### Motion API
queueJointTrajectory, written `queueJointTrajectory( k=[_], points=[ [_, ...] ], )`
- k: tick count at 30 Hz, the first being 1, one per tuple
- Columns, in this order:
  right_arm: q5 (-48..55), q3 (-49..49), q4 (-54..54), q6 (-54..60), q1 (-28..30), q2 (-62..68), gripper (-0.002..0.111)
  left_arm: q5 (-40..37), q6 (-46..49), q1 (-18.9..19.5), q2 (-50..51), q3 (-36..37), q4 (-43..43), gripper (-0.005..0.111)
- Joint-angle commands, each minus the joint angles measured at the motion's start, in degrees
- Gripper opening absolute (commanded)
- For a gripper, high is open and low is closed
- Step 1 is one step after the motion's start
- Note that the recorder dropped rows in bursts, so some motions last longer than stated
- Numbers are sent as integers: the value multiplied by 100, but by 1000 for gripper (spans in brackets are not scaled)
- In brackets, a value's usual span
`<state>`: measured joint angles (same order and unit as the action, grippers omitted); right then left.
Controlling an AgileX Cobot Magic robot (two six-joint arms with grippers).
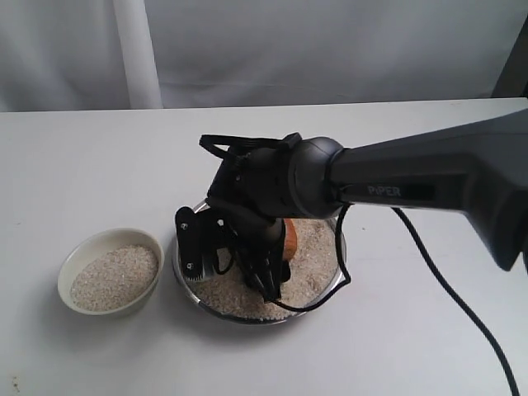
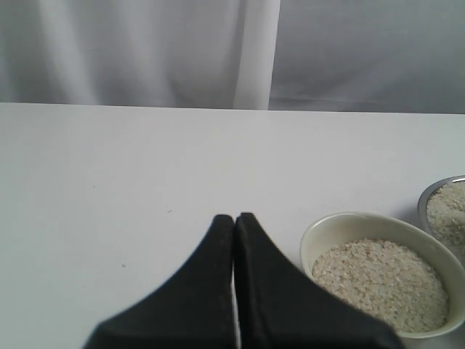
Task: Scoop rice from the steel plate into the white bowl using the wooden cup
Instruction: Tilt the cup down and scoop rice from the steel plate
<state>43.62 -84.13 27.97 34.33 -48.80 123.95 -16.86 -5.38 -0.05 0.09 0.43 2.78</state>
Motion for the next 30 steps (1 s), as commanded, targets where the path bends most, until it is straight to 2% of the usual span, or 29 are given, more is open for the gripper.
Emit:
queueJointTrajectory(
  k=[1, 19, 30],
  points=[
    [-416, 30, -760, -89, 79, 29, 0, 57, -14, -21, -9, -43, -26, 0],
    [-550, 30, -1419, -158, 390, 29, 0, 57, -14, -21, -9, -43, -26, 0],
    [-912, 30, -2269, -131, 599, -122, 0, 57, -14, -21, -9, -43, -26, 0]
  ],
)
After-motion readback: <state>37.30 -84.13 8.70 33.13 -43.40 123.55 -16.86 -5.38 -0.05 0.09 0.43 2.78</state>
